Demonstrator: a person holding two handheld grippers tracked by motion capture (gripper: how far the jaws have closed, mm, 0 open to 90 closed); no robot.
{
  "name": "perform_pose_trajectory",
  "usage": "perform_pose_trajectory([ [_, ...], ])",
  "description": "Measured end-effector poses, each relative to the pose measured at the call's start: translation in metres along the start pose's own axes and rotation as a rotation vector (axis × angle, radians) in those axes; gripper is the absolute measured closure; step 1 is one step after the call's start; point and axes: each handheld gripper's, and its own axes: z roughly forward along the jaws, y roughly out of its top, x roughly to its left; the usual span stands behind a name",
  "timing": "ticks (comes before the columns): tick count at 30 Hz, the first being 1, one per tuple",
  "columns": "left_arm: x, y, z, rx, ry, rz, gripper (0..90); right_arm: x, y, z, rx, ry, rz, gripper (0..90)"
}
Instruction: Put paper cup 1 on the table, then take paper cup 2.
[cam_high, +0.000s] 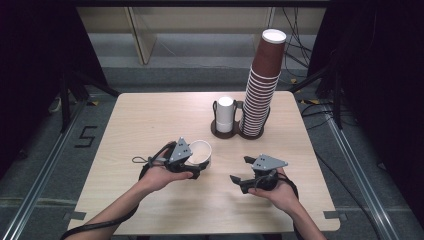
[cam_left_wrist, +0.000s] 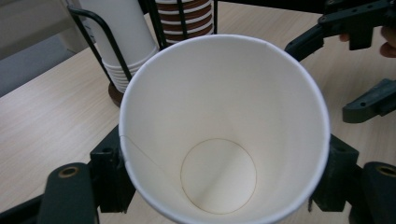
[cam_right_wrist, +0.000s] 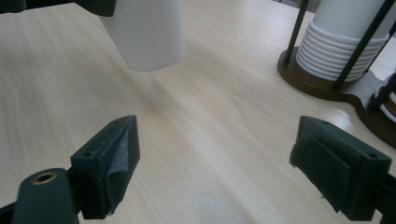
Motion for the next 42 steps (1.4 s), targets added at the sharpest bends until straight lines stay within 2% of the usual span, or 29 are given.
perform_pose_trajectory([
  [1,0.001,0.000,0.000,0.008,0.007,0.007,24.9,-0.003,0.000,-0.001,-0.009,-0.006,-0.027,15.5],
  [2,0.001,0.000,0.001,-0.003,0.008,-0.009,24.9,-0.002,0.000,-0.001,-0.008,-0.007,-0.012,15.6],
  [3,0.001,0.000,0.001,-0.003,0.008,-0.009,24.9,-0.002,0.000,-0.001,-0.008,-0.007,-0.012,15.6],
  [5,0.002,0.000,0.002,0.003,0.004,-0.011,24.9,-0.002,-0.001,-0.002,-0.001,-0.009,0.025,15.6],
  [6,0.002,0.000,0.002,0.006,0.000,-0.013,24.9,-0.004,-0.002,-0.001,-0.011,-0.011,0.003,15.6],
  [7,0.003,0.001,0.002,0.015,-0.001,-0.004,24.9,-0.004,-0.002,-0.001,-0.013,-0.009,0.005,15.7],
  [8,0.003,0.001,0.003,0.003,0.004,-0.018,24.9,-0.004,-0.002,-0.001,-0.010,0.000,0.007,15.7],
  [10,0.004,0.001,0.004,0.006,-0.002,-0.019,24.9,-0.004,-0.002,-0.001,-0.008,-0.009,0.001,15.7],
  [11,0.006,0.002,0.004,0.009,0.033,-0.019,24.9,-0.003,-0.002,-0.002,-0.006,-0.002,0.020,15.7],
  [14,0.007,0.002,0.008,0.003,0.053,-0.037,24.8,-0.005,-0.001,-0.002,-0.015,-0.011,0.001,15.5],
  [15,0.010,0.003,0.013,0.011,0.082,-0.053,24.8,-0.004,-0.001,-0.002,-0.015,-0.013,0.026,15.5],
  [16,0.010,0.002,0.017,0.013,0.077,-0.068,24.8,-0.005,-0.001,-0.001,-0.014,-0.024,0.035,15.5],
  [18,0.011,0.002,0.020,0.016,0.090,-0.069,24.9,-0.005,-0.002,-0.001,-0.013,-0.023,0.040,15.5],
  [19,0.016,0.000,0.027,0.031,0.120,-0.075,24.9,-0.007,-0.002,-0.001,-0.010,-0.027,0.043,15.5],
  [21,0.021,-0.002,0.034,0.065,0.139,-0.080,24.8,-0.007,-0.003,-0.001,-0.009,-0.026,0.045,15.5],
  [22,0.023,-0.003,0.037,0.079,0.149,-0.086,24.8,-0.009,-0.003,-0.001,-0.008,-0.029,0.027,15.5],
  [26,0.032,-0.006,0.047,0.143,0.172,-0.106,24.5,-0.010,-0.004,-0.002,-0.009,-0.037,0.033,15.5],
  [27,0.035,-0.007,0.051,0.142,0.184,-0.116,24.5,-0.009,-0.004,-0.002,-0.011,-0.034,0.039,15.5],
  [31,0.041,-0.009,0.057,0.159,0.194,-0.138,24.3,-0.008,-0.001,-0.001,-0.017,-0.035,0.033,15.5],
  [32,0.044,-0.010,0.057,0.184,0.203,-0.147,24.2,-0.007,-0.001,0.000,-0.016,-0.034,0.029,15.5],
  [33,0.044,-0.011,0.059,0.172,0.206,-0.165,24.0,-0.007,-0.001,0.001,-0.015,-0.034,0.021,15.5],
  [34,0.047,-0.012,0.059,0.191,0.199,-0.148,23.8,-0.006,-0.001,0.002,-0.021,-0.032,0.031,15.5],
  [35,0.046,-0.012,0.060,0.179,0.205,-0.176,23.3,-0.005,-0.001,0.002,-0.005,-0.027,0.036,15.5],
  [37,0.049,-0.012,0.059,0.196,0.191,-0.162,23.0,-0.006,0.000,0.003,-0.012,-0.028,0.027,15.5],
  [38,0.047,-0.012,0.060,0.185,0.198,-0.179,22.6,-0.006,0.000,0.003,-0.011,-0.029,0.024,15.5],
  [39,0.047,-0.012,0.060,0.185,0.198,-0.179,22.0,-0.006,0.000,0.003,-0.011,-0.029,0.024,15.5],
  [41,0.048,-0.013,0.061,0.174,0.179,-0.190,17.5,-0.007,0.000,0.002,-0.011,-0.034,0.019,15.3],
  [42,0.048,-0.013,0.061,0.177,0.187,-0.182,13.4,-0.007,0.001,0.002,-0.012,-0.032,0.020,15.2],
])
